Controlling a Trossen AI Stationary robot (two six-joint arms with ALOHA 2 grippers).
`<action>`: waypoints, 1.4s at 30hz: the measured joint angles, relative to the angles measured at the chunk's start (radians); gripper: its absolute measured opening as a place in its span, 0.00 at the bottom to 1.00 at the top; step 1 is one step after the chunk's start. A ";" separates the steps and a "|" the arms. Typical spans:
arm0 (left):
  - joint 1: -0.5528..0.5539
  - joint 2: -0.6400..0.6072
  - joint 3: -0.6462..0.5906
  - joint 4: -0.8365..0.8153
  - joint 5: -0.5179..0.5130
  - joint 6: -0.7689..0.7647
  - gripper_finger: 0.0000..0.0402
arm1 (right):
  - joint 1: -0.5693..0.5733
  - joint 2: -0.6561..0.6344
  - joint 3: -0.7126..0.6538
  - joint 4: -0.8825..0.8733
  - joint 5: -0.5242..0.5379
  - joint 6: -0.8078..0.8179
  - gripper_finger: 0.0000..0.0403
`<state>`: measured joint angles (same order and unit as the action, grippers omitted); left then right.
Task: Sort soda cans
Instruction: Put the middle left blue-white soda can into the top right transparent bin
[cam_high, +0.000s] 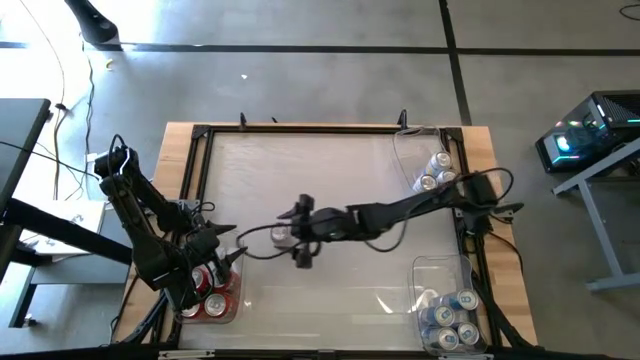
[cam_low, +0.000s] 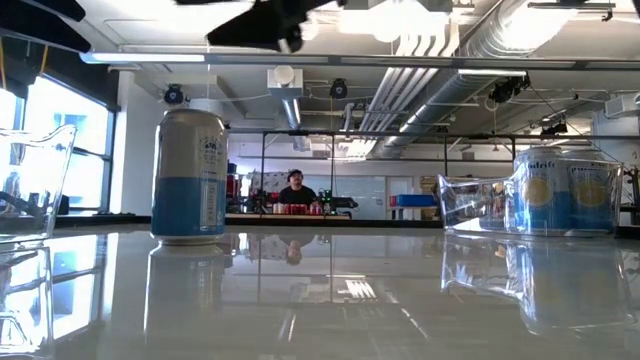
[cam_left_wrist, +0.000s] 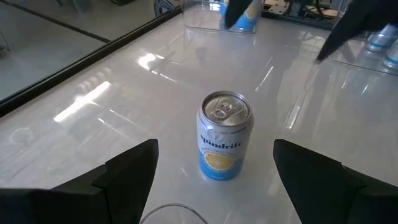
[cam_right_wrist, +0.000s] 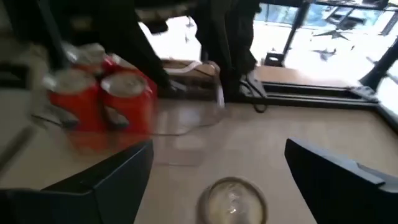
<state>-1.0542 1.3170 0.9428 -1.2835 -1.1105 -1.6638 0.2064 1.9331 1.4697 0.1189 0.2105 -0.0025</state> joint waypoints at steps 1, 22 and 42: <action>0.000 0.000 0.000 0.001 0.000 0.000 0.78 | -0.001 0.024 0.042 -0.039 0.019 -0.024 0.90; 0.000 0.002 0.000 0.007 0.010 0.008 0.78 | -0.078 0.181 0.212 -0.265 -0.058 0.139 0.91; 0.000 0.002 0.000 0.011 0.000 0.008 0.78 | -0.078 0.185 0.036 -0.025 -0.053 0.165 0.87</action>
<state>-1.0542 1.3190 0.9428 -1.2728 -1.1104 -1.6562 0.1287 2.1179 1.5062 0.0938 0.1578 0.1624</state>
